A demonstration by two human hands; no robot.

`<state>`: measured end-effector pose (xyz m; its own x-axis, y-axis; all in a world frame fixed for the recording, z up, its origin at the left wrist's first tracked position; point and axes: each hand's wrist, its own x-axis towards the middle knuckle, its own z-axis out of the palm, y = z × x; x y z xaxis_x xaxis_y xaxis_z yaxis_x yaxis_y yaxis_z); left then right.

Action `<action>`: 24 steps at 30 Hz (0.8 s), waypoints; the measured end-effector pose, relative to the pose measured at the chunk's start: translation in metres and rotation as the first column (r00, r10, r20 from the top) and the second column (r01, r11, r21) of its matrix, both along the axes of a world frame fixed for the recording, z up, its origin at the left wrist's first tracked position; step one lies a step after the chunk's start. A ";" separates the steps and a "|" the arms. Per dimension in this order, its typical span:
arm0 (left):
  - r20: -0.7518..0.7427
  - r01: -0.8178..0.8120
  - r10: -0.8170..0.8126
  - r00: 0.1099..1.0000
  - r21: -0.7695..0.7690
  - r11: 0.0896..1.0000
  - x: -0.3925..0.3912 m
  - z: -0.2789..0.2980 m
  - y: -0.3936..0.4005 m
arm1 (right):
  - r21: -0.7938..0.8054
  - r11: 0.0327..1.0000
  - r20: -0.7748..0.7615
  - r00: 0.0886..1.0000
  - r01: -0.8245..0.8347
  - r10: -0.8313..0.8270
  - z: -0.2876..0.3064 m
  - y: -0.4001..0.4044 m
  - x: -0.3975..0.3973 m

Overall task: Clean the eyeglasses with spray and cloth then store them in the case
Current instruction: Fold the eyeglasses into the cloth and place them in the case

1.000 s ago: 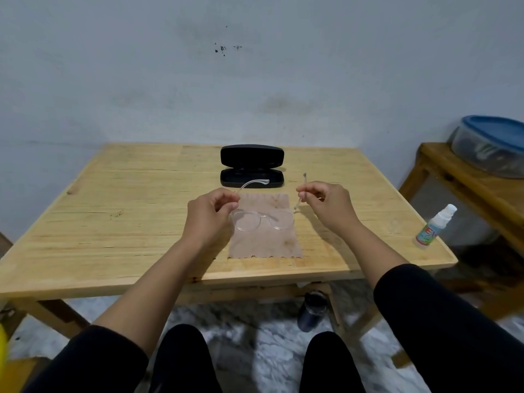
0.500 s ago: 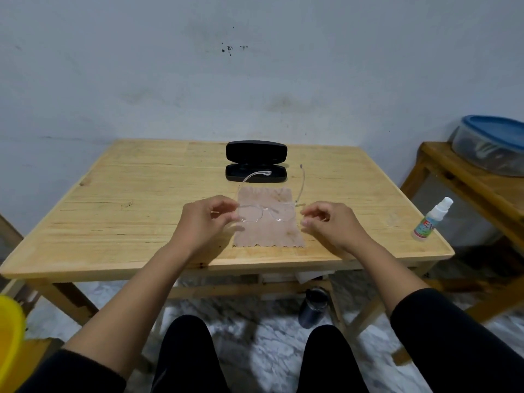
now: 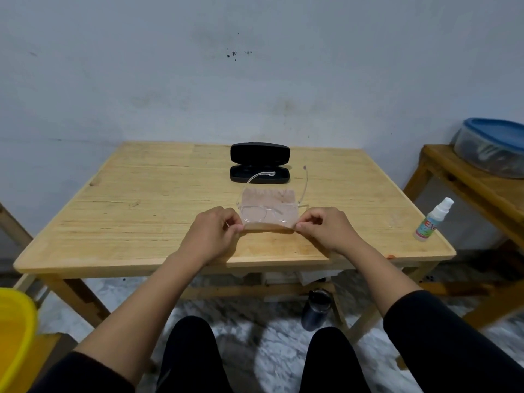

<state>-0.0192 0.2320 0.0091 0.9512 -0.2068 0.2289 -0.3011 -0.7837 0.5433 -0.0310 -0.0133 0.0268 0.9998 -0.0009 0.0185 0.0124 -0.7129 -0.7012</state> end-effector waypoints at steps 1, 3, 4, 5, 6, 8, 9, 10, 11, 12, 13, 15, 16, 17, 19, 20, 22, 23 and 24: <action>0.016 -0.016 0.016 1.000 -0.022 1.000 0.003 0.001 -0.001 | 0.093 0.994 -0.017 0.999 0.048 -0.047 0.001 0.001 0.003; 0.049 -0.038 0.041 0.998 -0.062 0.997 0.011 0.004 -0.006 | 0.313 0.938 -0.089 0.988 0.146 -0.124 0.002 0.005 0.009; 0.067 -0.057 0.062 0.996 -0.080 0.995 0.015 0.005 -0.009 | 0.398 0.897 -0.122 0.980 0.191 -0.155 0.002 0.007 0.013; 0.084 -0.084 0.092 0.992 -0.097 0.992 0.020 0.005 -0.012 | 0.456 0.858 -0.145 0.971 0.237 -0.191 0.001 0.010 0.017; 0.104 -0.117 0.129 0.986 -0.114 0.987 0.025 0.005 -0.016 | 0.501 0.818 -0.162 0.959 0.283 -0.233 0.000 0.013 0.021; 0.136 -0.187 0.207 0.969 -0.148 0.971 0.033 0.004 -0.024 | 0.552 0.747 -0.185 0.928 0.370 -0.323 -0.003 0.019 0.030; 0.129 -0.219 0.242 0.962 -0.172 0.960 0.035 0.002 -0.027 | 0.558 0.725 -0.194 0.913 0.404 -0.359 -0.005 0.022 0.033; 0.109 -0.245 0.270 0.957 -0.200 0.949 0.036 0.001 -0.029 | 0.557 0.712 -0.203 0.901 0.428 -0.383 -0.007 0.024 0.035; 0.091 -0.262 0.288 0.953 -0.224 0.939 0.037 0.000 -0.031 | 0.556 0.704 -0.209 0.894 0.441 -0.395 -0.009 0.026 0.037; 0.084 -0.270 0.297 0.951 -0.240 0.933 0.037 -0.002 -0.032 | 0.558 0.699 -0.211 0.891 0.447 -0.401 -0.012 0.026 0.037; 0.090 -0.267 0.297 0.951 -0.251 0.931 0.038 -0.003 -0.031 | 0.558 0.698 -0.206 0.890 0.448 -0.407 -0.015 0.025 0.038; 0.126 -0.249 0.290 0.949 -0.265 0.932 0.039 -0.005 -0.027 | 0.556 0.697 -0.190 0.886 0.453 -0.423 -0.018 0.022 0.037; 0.146 -0.243 0.290 0.946 -0.272 0.931 0.041 -0.005 -0.024 | 0.551 0.697 -0.180 0.881 0.459 -0.438 -0.018 0.020 0.037; 0.162 -0.241 0.294 0.942 -0.284 0.928 0.042 -0.005 -0.020 | 0.541 0.700 -0.164 0.874 0.467 -0.457 -0.017 0.017 0.038; 0.152 -0.248 0.307 0.940 -0.318 0.915 0.049 -0.002 -0.013 | 0.535 0.694 -0.132 0.859 0.481 -0.494 -0.015 0.011 0.041; 0.117 -0.259 0.312 0.943 -0.334 0.906 0.054 0.000 -0.010 | 0.538 0.691 -0.115 0.854 0.482 -0.507 -0.013 0.007 0.044; 0.015 -0.274 0.296 0.955 -0.332 0.902 0.068 0.002 -0.005 | 0.522 0.704 -0.089 0.852 0.481 -0.516 -0.009 -0.002 0.054; -0.034 -0.267 0.271 0.962 -0.310 0.913 0.076 0.003 -0.004 | 0.501 0.725 -0.086 0.860 0.474 -0.503 -0.008 -0.006 0.060; -0.077 -0.248 0.235 0.969 -0.282 0.927 0.083 0.003 -0.003 | 0.468 0.756 -0.088 0.875 0.458 -0.476 -0.008 -0.009 0.067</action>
